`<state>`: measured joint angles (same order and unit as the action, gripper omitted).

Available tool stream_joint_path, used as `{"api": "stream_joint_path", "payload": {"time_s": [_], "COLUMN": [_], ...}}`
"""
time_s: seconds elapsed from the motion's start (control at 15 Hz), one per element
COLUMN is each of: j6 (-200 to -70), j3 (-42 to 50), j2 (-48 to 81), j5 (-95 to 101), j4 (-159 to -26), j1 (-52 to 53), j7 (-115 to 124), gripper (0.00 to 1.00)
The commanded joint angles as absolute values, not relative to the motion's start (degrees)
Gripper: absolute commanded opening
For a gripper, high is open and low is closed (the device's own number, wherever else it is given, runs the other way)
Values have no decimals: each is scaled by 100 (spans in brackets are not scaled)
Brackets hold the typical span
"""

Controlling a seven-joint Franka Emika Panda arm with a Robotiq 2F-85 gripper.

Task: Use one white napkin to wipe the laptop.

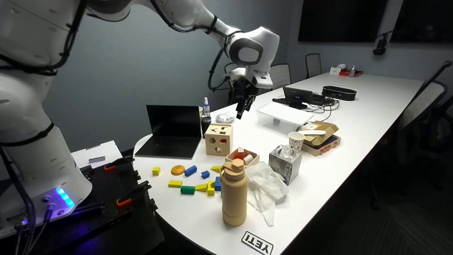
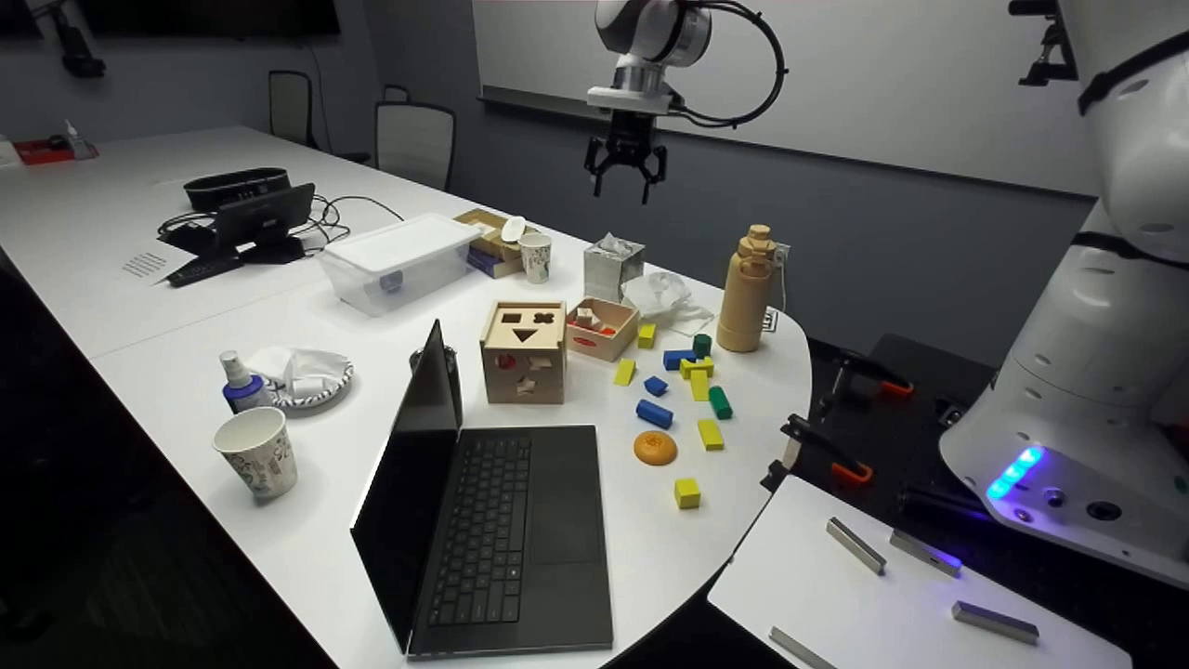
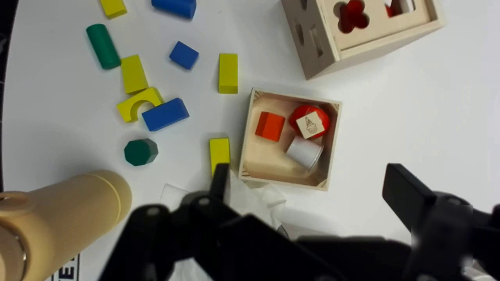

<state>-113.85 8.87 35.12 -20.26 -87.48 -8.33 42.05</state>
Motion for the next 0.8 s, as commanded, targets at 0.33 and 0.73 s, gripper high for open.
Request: {"api": "stream_joint_path", "payload": {"time_s": [0.33,0.73], "j6": [-11148,-11826], "j3": [1147,1086], "j2": [4784,5481], "j5": [-2082,-2319], "j4": [-8156,-7999], "j1": [-1111,-1477], "j7": [5982,6241], "gripper": [100,100]}}
